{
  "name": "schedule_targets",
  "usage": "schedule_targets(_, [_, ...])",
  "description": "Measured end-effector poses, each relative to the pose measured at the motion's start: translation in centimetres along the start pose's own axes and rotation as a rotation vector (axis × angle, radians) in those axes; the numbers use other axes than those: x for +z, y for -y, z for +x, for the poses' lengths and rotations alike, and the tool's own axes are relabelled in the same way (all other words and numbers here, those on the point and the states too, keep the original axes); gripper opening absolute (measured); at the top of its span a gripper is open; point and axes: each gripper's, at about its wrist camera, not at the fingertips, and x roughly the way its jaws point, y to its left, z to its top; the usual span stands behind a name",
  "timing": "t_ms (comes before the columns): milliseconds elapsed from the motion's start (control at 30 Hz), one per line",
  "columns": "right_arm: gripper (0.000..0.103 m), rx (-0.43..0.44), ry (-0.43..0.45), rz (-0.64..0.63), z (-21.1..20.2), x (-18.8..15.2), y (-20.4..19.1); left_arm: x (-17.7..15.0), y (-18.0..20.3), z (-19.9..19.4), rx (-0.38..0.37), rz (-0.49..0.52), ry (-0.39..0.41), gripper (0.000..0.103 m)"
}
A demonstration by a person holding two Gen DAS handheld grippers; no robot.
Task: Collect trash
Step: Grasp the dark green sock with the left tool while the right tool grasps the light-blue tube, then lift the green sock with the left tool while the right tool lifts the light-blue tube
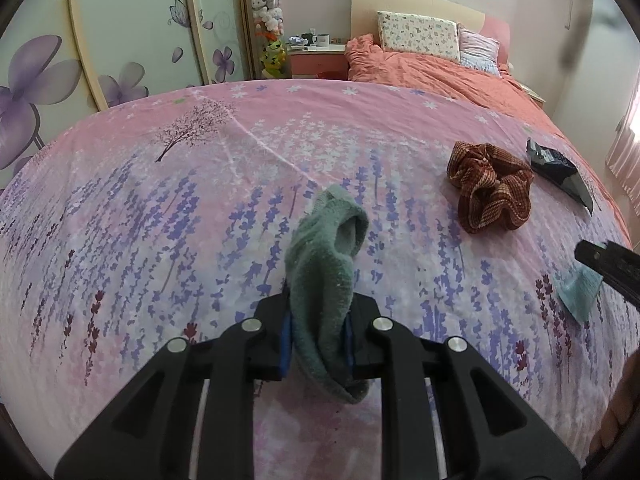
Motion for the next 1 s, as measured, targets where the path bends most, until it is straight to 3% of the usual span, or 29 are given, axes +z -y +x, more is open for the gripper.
schedule_targets(100, [0.046,-0.015,0.037,-0.091,0.0,-0.5,-0.1,0.0,0.0,0.0,-0.001,-0.001,0.0,0.02])
schedule_targets(233, [0.029,0.069,0.046,-0.19,-1.1,-1.7,1.4,0.0,0.0,0.0,0.0,-0.001,0.0,0.02])
schedule_targets(500, [0.028,0.202,0.034,-0.326,-4.3,-5.4,5.2,-0.1,0.0,-0.1,-0.002,-0.001,0.0,0.02])
schedule_targets(800, [0.031,0.133,0.045,-0.337,-4.6,-6.0,4.5,-0.1,0.0,-0.1,-0.002,-0.003,0.001,0.021])
schedule_targets(1000, [0.035,0.15,0.037,-0.261,-4.3,-5.5,6.1,-0.3,-0.5,-0.1,-0.015,-0.016,0.002,0.021])
